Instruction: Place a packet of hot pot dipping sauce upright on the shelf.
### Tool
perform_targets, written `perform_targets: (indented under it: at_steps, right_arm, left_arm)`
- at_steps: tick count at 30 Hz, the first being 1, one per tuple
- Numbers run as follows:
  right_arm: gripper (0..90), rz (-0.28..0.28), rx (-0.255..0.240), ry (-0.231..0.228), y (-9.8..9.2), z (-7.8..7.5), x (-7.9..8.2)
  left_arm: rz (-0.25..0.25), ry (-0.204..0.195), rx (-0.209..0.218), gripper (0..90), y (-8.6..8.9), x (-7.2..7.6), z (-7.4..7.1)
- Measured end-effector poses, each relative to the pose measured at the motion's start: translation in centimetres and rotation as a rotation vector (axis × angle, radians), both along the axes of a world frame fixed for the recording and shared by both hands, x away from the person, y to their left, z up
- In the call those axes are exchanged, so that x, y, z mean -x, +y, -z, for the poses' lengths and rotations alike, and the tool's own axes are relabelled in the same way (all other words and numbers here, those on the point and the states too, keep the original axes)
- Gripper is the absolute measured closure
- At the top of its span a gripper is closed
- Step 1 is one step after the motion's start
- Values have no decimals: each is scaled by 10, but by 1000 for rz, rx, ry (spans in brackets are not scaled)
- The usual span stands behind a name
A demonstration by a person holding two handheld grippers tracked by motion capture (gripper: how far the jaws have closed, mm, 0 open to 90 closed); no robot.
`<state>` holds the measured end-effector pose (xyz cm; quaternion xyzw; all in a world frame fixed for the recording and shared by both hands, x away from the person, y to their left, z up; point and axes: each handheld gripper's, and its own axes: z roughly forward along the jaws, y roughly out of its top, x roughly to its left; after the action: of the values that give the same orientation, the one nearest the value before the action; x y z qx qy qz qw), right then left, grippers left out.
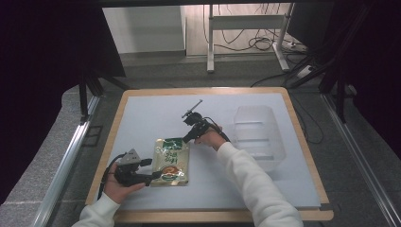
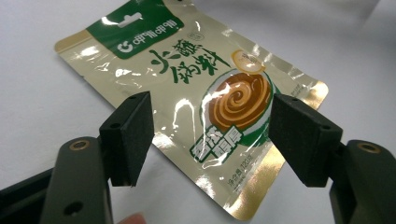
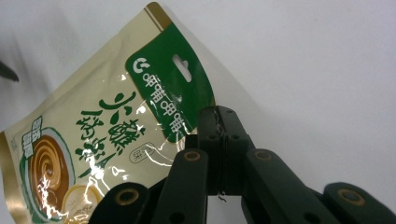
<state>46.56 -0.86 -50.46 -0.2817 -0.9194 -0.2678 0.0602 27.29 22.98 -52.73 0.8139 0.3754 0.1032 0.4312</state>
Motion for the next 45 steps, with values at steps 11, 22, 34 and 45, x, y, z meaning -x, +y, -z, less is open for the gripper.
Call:
perform_targets:
  at_steps: [11, 22, 34, 45]
  right_arm:
    - [890, -44, -14, -52, 0, -13, 10]
    - [892, -101, -45, -99, -5, -26, 20]
    - [893, -110, -71, -105, -8, -31, 22]
    - [893, -141, -79, -128, -8, -36, 26]
  left_arm:
    - [-1, 1, 5, 309, 1, -1, 0]
    - [-8, 5, 5, 309, 4, -2, 0]
    - [-11, 8, 3, 308, 4, -3, 1]
    - [-100, 11, 8, 294, 15, -46, 3]
